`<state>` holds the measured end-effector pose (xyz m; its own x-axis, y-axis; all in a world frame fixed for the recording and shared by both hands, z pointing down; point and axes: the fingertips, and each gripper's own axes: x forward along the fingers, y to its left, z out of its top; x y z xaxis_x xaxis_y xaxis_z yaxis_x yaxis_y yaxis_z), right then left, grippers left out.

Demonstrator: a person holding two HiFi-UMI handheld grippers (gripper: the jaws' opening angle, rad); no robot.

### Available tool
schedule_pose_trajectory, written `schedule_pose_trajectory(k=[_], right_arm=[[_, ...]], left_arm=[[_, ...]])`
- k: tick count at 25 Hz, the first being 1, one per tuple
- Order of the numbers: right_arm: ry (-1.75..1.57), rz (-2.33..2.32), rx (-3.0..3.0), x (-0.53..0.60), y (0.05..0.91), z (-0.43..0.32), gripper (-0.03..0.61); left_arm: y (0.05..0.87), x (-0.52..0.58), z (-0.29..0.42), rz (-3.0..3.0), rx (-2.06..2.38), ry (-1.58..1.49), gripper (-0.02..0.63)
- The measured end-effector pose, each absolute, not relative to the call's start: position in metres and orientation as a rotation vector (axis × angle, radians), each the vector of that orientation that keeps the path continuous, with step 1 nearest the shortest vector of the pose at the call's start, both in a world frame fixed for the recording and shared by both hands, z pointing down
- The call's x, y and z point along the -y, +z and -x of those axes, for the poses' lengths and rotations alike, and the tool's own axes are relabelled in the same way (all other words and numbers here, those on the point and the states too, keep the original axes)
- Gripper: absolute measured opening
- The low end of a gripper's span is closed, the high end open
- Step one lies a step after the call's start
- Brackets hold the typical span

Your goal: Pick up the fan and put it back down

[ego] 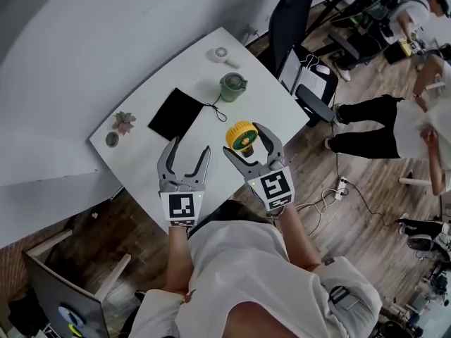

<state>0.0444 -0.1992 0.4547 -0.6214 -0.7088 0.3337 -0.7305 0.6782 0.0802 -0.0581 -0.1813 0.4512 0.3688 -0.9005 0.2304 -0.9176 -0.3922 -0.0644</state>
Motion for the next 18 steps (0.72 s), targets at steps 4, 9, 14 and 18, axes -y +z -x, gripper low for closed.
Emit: schedule_pose_trajectory(k=[4, 9, 14, 18], right_arm=[[0.166, -1.092, 2.511, 0.203, 0.488, -0.040, 0.387], [0.241, -1.047, 2.449, 0.206, 0.530, -0.037, 0.388], [0.313, -0.998, 2.385, 0.207, 0.573, -0.033, 0.387], [0.366, -0.967, 2.330, 0.208, 0.607, -0.031, 0.388]], left_arm=[[0.477, 0.189, 0.060, -2.499, 1.661, 0.380, 0.304], [0.513, 0.193, 0.060, -2.447, 1.621, 0.429, 0.302], [0.550, 0.195, 0.061, -2.392, 1.573, 0.478, 0.301], [0.579, 0.198, 0.062, -2.354, 1.542, 0.520, 0.301]])
